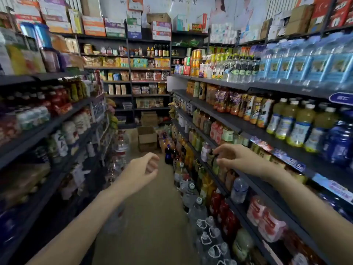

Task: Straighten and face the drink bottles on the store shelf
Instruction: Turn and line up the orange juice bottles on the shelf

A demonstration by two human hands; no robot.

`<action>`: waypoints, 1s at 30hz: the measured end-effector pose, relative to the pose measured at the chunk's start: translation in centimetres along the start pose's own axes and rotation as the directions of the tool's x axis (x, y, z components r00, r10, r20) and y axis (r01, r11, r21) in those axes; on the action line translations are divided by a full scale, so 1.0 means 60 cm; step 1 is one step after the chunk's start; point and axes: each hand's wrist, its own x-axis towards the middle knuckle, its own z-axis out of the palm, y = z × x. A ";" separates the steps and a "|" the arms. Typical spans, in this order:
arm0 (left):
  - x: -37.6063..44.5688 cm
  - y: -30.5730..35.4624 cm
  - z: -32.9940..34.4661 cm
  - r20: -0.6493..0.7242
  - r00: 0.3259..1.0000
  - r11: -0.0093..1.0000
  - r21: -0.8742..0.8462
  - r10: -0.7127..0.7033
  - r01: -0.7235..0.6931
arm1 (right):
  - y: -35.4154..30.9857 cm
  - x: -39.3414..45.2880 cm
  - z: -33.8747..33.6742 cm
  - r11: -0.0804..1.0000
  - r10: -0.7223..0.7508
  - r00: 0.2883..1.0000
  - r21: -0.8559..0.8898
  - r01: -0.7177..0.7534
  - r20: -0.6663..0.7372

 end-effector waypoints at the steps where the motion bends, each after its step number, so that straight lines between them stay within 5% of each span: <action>1: 0.024 -0.016 0.009 0.003 1.000 1.000 0.005 -0.002 0.002 | 0.015 0.030 0.003 1.000 0.004 1.000 -0.009 -0.004 0.012; 11: 0.473 -0.178 0.075 0.089 0.994 0.992 0.116 -0.060 0.050 | 0.224 0.441 -0.071 0.975 0.115 0.993 -0.188 -0.115 -0.013; 20: 0.835 -0.329 0.072 0.066 0.996 0.991 0.122 -0.060 0.051 | 0.276 0.859 -0.060 0.962 0.144 0.988 -0.241 -0.126 0.058; 26: 1.148 -0.522 0.063 0.015 0.987 0.936 -0.316 -0.159 0.155 | 0.328 1.190 -0.043 0.937 0.222 0.958 -0.311 -0.158 0.181; 30: 1.383 -0.644 0.036 0.024 0.955 0.855 -0.439 -0.295 0.275 | 0.362 1.402 -0.076 0.904 0.326 0.931 -0.343 -0.257 0.162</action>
